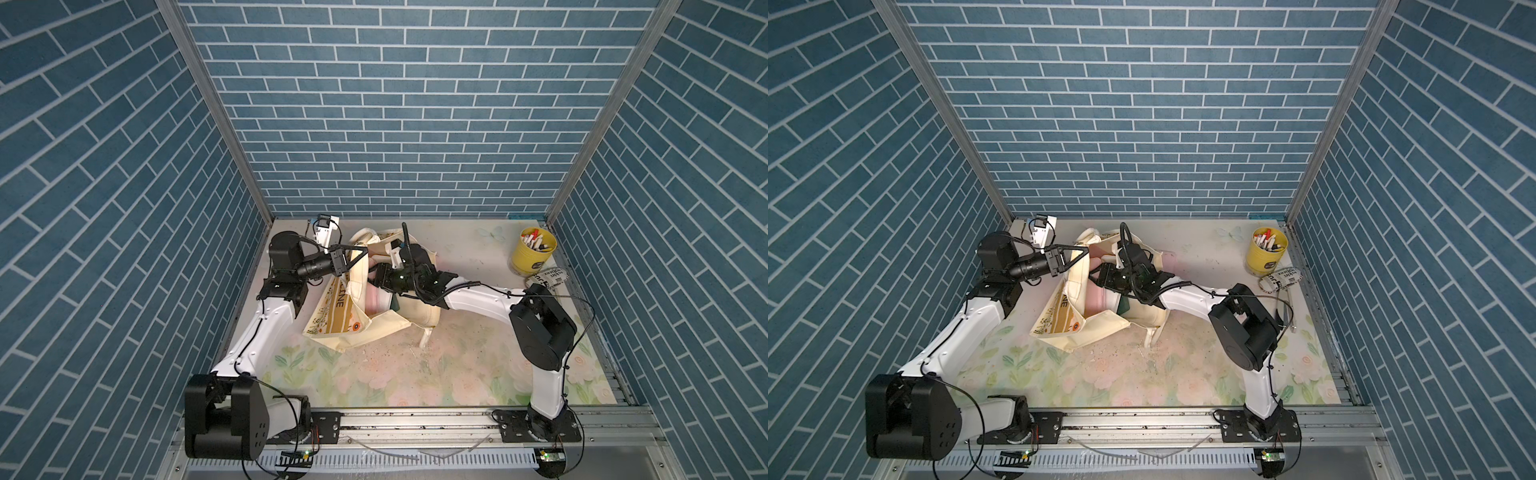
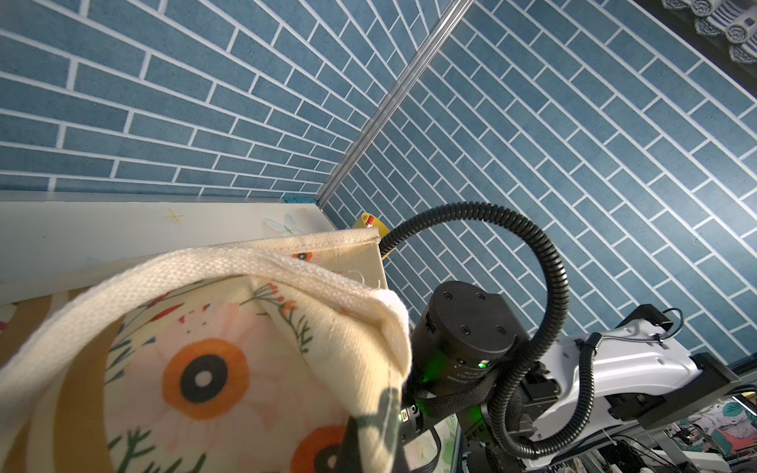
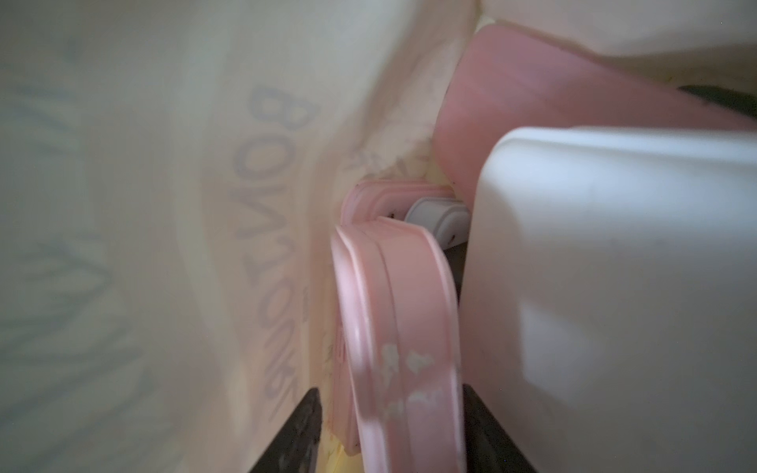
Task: Take out the pencil case from the canvas bag
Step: Pick up the pencil case from the canvas bag.
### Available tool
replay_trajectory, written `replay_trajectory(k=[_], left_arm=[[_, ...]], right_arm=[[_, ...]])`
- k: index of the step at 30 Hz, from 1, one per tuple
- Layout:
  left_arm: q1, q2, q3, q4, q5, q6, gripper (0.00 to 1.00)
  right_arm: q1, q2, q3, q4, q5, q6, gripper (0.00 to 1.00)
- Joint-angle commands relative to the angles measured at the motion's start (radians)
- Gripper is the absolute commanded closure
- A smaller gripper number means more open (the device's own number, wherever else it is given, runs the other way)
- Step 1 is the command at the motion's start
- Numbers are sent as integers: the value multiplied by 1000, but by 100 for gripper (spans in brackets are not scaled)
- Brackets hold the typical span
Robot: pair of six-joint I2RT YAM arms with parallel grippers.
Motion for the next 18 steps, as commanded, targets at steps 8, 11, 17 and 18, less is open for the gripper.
replay_trajectory(k=[8,11,17,18], left_arm=[[-14,-6,4,113,91,-17,100],[-14,-2,9,111,90,-17,100],[-14,-1,13,106,83,-15,100],[-14,-1,15,103,80,-14,100]], right_arm=[[-5,36,38,48,-63,53,54],[-4,26,32,57,-63,47,59],[-6,-6,17,40,-36,21,65],[-4,-14,14,33,-29,12,66]])
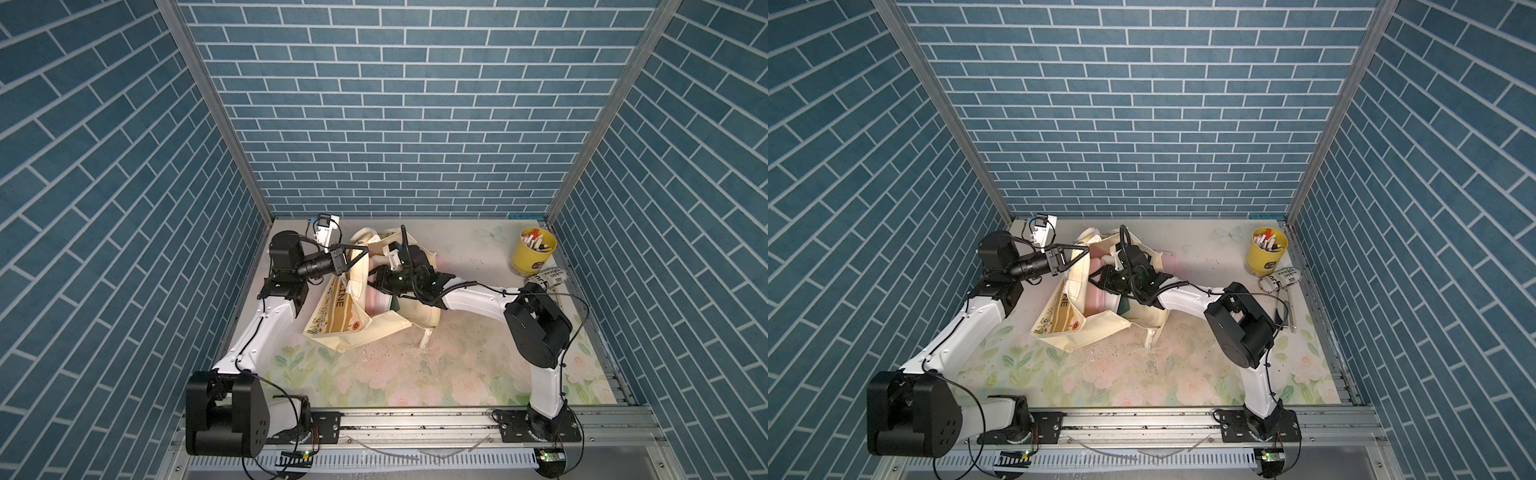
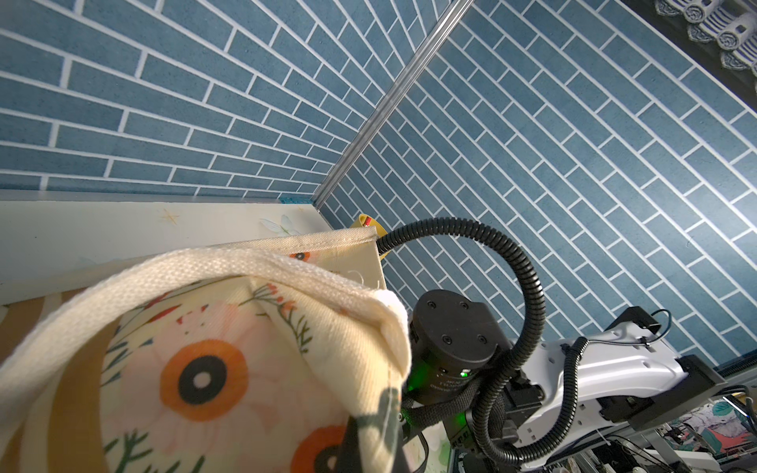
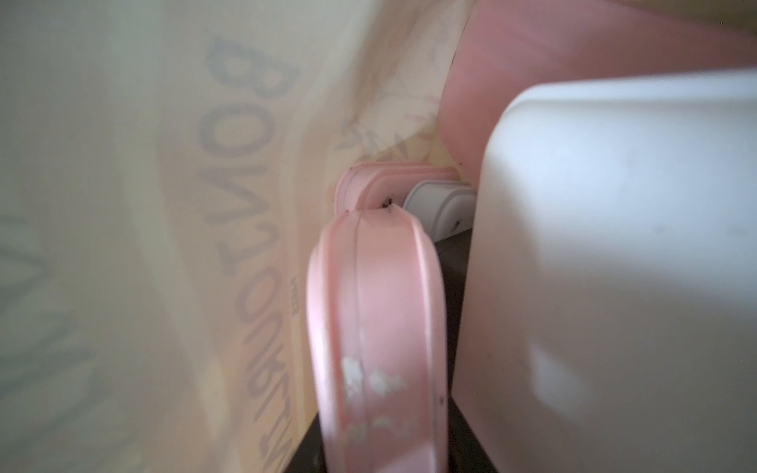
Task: Take out the pencil case from the canvas bag
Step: Pick up the pencil case from the canvas bag.
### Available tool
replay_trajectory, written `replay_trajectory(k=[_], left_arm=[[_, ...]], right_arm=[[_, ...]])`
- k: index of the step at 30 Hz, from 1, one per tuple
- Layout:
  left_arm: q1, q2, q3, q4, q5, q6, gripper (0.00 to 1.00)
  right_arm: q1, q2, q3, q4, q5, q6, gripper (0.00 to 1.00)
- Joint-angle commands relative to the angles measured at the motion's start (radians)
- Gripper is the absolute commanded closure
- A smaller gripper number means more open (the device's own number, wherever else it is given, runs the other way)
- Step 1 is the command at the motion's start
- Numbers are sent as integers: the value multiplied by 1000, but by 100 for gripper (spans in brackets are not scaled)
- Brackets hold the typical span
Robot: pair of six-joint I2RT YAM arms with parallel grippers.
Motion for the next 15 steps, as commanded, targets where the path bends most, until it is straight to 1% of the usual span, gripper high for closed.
replay_trajectory(k=[1,7,15], left_arm=[[-14,-13,16,78,69,5,100],[-14,-18,36,-2,37,56,100],[-13,-19,41,16,25,51,100]], right_arm=[[-4,-42,12,-6,24,-17,66],[1,-117,-7,-72,106,-119,69],[7,-198,-59,-74,203,-203,74]])
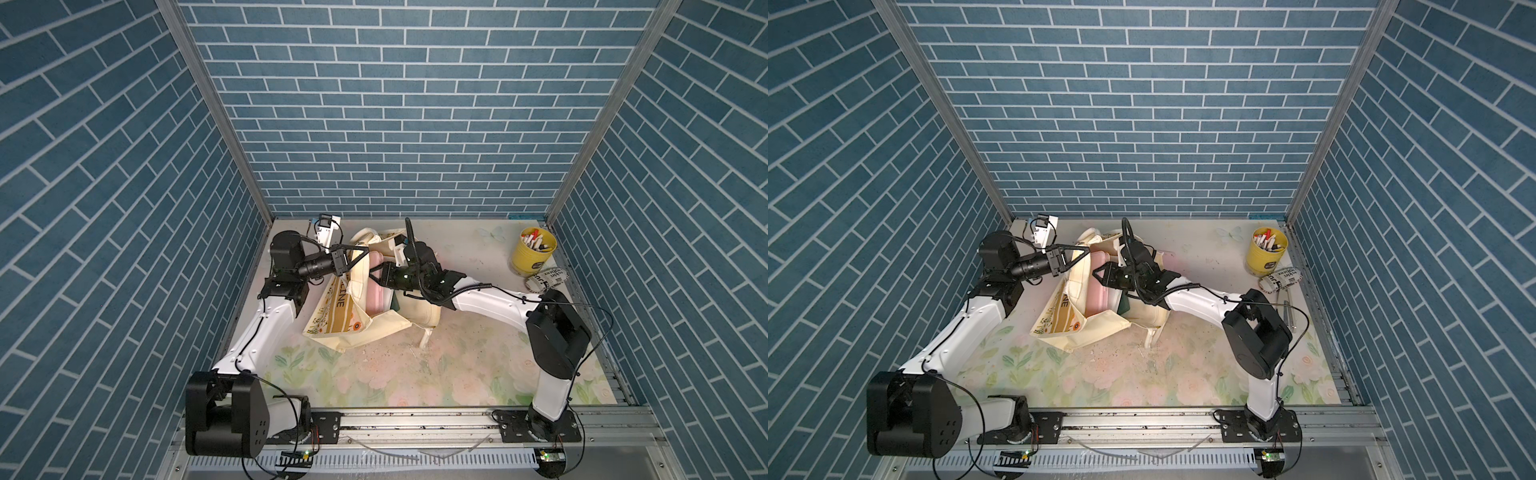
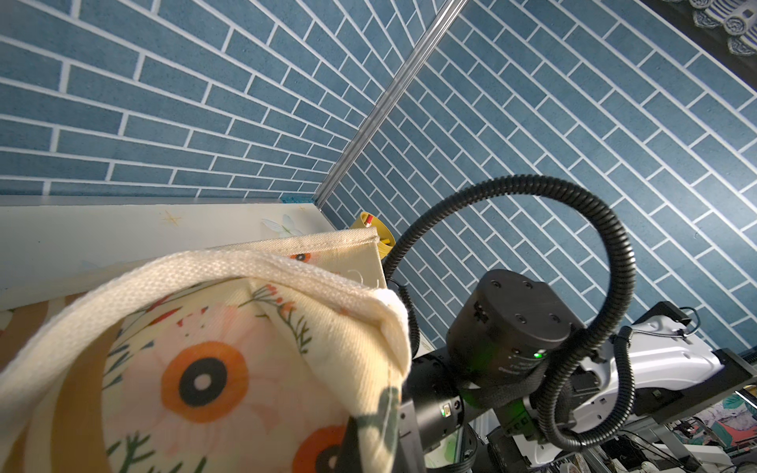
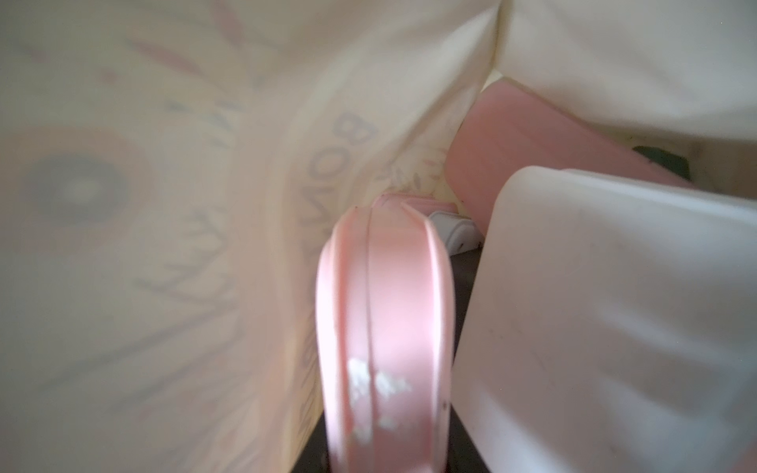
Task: Take out the pencil case from the canvas bag
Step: Pick up the pencil case from the canvas bag.
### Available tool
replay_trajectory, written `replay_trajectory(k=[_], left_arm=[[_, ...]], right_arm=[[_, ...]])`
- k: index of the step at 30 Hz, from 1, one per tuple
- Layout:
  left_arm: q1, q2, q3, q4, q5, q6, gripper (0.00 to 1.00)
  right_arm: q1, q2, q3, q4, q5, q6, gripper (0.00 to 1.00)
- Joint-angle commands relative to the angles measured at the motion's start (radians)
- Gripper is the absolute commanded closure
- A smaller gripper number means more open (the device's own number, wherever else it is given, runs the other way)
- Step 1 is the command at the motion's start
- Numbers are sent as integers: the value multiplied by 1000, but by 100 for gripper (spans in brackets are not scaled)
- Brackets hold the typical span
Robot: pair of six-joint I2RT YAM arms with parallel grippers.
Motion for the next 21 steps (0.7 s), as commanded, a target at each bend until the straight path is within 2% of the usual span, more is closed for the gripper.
replay_trajectory(k=[1,8,21], left_arm=[[-8,-18,38,39,29,13,100],[-7,-16,45,77,24,-8,100],[3,0,23,233,37,-115,100]], right_arm=[[-5,-63,-38,29,79,-62,75],[-4,-115,-88,78,120,-82,75],[-1,-273,-244,290,225,-154,76]])
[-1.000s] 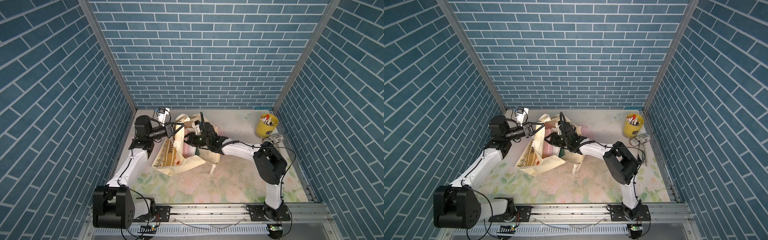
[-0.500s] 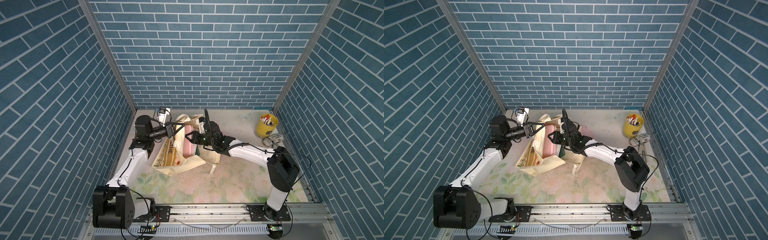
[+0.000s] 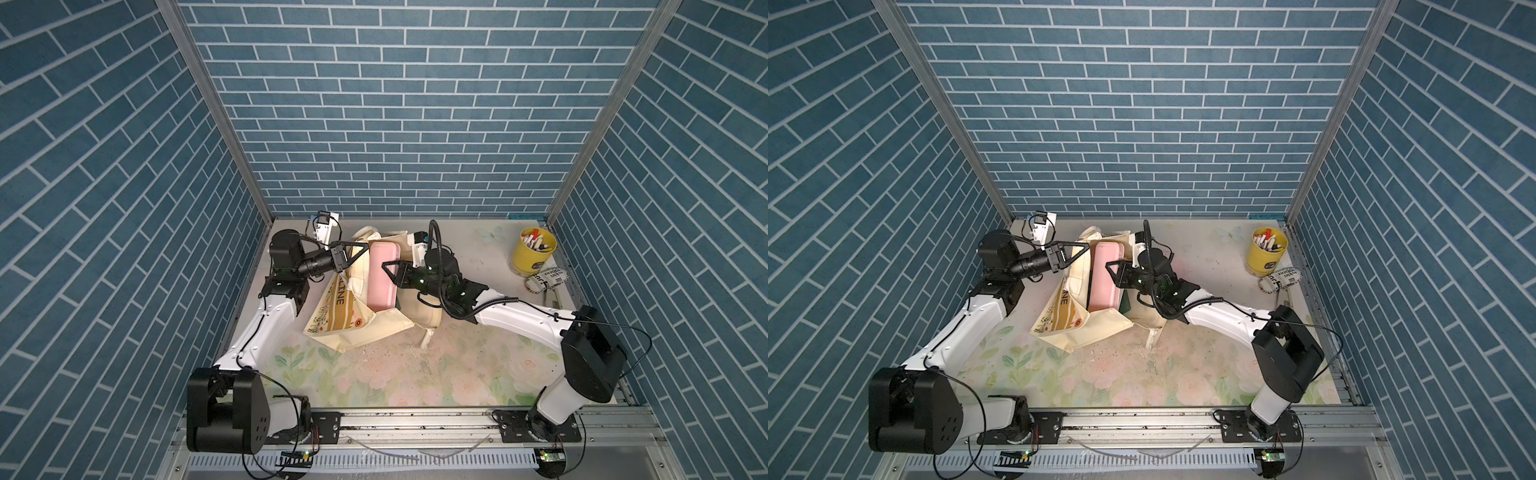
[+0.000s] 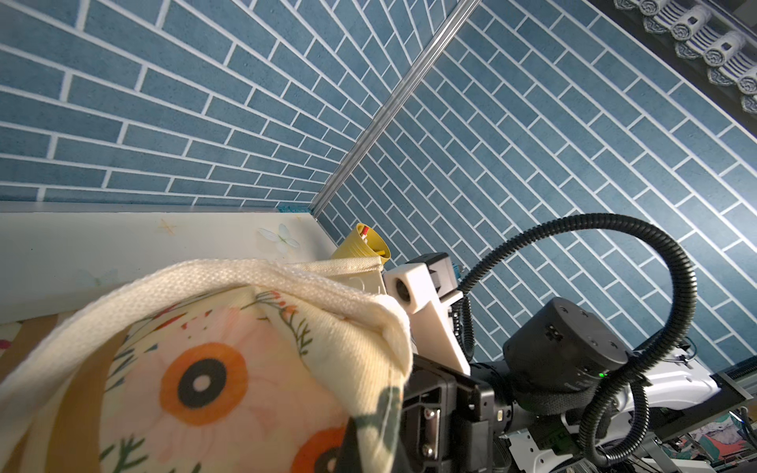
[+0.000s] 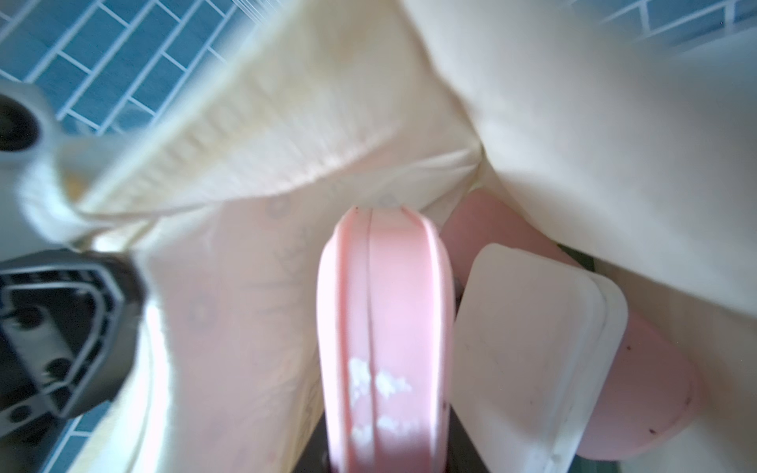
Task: Take out the pencil case from the canvas bag
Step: Pick up the pencil case from the canvas bag.
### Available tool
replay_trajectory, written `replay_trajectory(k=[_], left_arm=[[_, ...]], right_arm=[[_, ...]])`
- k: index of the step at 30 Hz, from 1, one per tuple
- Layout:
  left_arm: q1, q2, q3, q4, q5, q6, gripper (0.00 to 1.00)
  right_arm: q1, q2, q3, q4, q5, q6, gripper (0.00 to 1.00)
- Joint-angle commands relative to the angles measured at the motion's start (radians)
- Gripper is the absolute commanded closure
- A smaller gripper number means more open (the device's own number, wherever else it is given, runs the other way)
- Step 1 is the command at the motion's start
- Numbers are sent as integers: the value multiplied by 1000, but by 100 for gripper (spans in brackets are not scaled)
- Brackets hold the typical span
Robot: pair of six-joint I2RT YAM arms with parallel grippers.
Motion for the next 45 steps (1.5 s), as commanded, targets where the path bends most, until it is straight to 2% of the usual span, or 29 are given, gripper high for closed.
replay_trajectory(k=[1,8,24,29,33,37,41,45], left_arm=[[2,-15,15,152,40,-26,100],[8,-10,12,195,43,-59,100],[23,85,8,448,41,-237,100],[28,121,31,488,54,-266,100],[38,144,51,480,52,-265,100],[57,147,65,469,49,-266,100],[68,139,73,456,25,-270,100],[69,142,74,436,13,-279,100]], right_arm=[[-3,-64,-39,122,60,-55,75],[-3,-119,-56,143,76,-99,77],[-6,-286,-63,119,132,-200,79],[-14,-354,-75,68,200,-225,88],[-22,-403,-72,17,247,-267,91],[-32,-448,-53,-79,377,-316,99],[-61,-491,-60,-155,547,-361,100],[-141,-484,-21,-287,578,-349,100]])
